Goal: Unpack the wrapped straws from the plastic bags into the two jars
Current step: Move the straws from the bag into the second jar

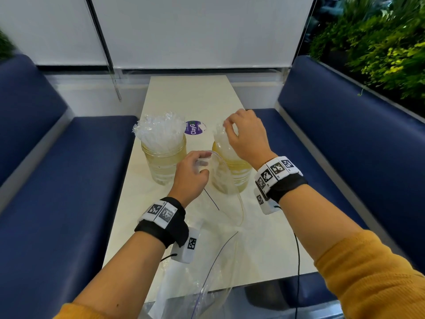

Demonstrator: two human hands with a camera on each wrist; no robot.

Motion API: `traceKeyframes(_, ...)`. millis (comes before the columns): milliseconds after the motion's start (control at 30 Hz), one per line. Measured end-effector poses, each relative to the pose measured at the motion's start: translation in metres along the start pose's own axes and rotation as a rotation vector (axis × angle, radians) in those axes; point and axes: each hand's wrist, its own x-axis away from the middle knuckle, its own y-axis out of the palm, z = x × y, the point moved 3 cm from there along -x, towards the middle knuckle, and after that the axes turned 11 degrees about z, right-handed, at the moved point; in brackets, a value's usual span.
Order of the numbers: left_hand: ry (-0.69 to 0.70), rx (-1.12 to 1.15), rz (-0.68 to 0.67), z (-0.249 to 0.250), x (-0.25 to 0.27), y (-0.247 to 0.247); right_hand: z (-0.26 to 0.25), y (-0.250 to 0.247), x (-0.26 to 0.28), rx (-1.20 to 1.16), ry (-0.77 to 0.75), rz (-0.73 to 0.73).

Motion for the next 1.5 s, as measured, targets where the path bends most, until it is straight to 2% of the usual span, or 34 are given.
traceKeyframes(33, -0.004, 0.001, -0.01, 0.0, 0.0, 0.0, -0.009, -0.007, 0.002, -0.059, 0.054, -0.062)
traceKeyframes(67, -0.004, 0.004, -0.022, 0.0, 0.001, 0.0, -0.018, -0.01, 0.007, -0.114, 0.132, -0.203)
traceKeyframes(133, 0.02, 0.002, -0.049, 0.001, 0.002, 0.0, -0.031, -0.004, 0.025, -0.189, 0.299, -0.605)
traceKeyframes(167, 0.034, 0.003, -0.067, 0.002, 0.003, 0.0, -0.034, 0.004, 0.038, -0.161, 0.332, -0.799)
traceKeyframes(200, 0.046, 0.009, -0.086, 0.002, 0.004, 0.001, -0.036, 0.015, 0.052, -0.081, 0.295, -0.936)
traceKeyframes(267, 0.065, 0.021, -0.118, 0.001, 0.006, 0.002, -0.039, 0.033, 0.076, 0.089, 0.192, -1.049)
traceKeyframes(433, 0.097, 0.061, -0.178, -0.001, 0.013, 0.003, -0.022, 0.079, 0.128, 0.215, 0.262, -1.101)
traceKeyframes(567, 0.094, 0.071, -0.236, -0.003, 0.021, 0.004, -0.019, 0.095, 0.145, 0.384, 0.278, -1.005)
traceKeyframes(767, 0.078, 0.05, -0.268, -0.006, 0.023, 0.003, -0.026, 0.087, 0.145, 0.292, 0.258, -1.078)
traceKeyframes(933, 0.113, 0.009, -0.299, -0.012, 0.024, 0.002, -0.038, 0.051, 0.126, 0.343, 0.175, -1.199)
traceKeyframes(1133, 0.151, -0.11, -0.259, -0.018, 0.02, 0.004, -0.042, -0.001, 0.079, 0.426, 0.023, -1.2)
traceKeyframes(1333, 0.067, -0.11, -0.151, -0.01, 0.015, 0.001, 0.002, -0.06, 0.046, 0.274, 0.098, -1.245)
traceKeyframes(1500, -0.093, 0.027, -0.062, -0.005, 0.012, -0.001, 0.033, -0.094, 0.036, 0.109, 0.148, -1.147)
